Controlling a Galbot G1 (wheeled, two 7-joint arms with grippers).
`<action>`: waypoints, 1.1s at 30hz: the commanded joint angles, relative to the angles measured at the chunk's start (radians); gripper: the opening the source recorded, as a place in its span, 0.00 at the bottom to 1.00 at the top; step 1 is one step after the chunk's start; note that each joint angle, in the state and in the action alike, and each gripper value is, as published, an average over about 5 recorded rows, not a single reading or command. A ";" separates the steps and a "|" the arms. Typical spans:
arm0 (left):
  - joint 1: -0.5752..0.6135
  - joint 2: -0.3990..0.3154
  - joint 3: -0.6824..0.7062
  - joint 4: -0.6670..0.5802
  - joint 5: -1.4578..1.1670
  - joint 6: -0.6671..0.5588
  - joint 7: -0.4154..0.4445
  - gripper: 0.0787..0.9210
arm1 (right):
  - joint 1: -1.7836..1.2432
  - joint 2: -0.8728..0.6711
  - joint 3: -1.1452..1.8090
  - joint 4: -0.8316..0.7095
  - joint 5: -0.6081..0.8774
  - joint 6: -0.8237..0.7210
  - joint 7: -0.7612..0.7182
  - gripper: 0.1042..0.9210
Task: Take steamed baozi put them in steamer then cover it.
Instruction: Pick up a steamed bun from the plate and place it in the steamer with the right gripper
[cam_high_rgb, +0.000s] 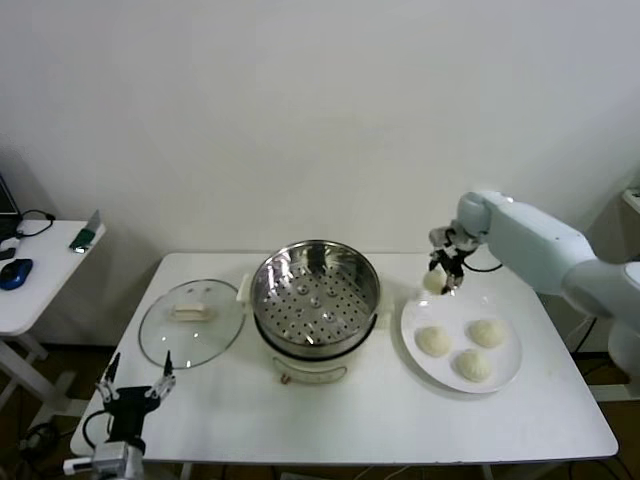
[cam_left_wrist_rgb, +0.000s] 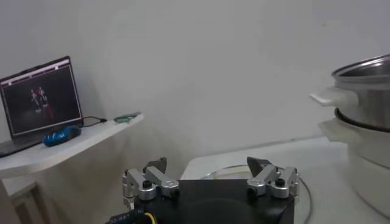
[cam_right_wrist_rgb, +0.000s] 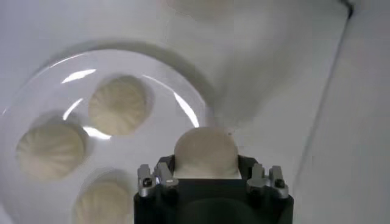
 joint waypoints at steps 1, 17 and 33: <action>0.002 -0.001 0.010 -0.004 -0.001 0.000 0.000 0.88 | 0.308 0.084 -0.171 0.100 0.084 0.192 -0.067 0.71; 0.031 -0.003 0.005 -0.020 -0.006 -0.009 -0.002 0.88 | 0.192 0.366 -0.060 0.218 -0.158 0.325 -0.058 0.71; 0.065 0.011 -0.034 -0.047 -0.018 -0.017 0.009 0.88 | -0.042 0.437 0.004 0.129 -0.444 0.386 -0.008 0.72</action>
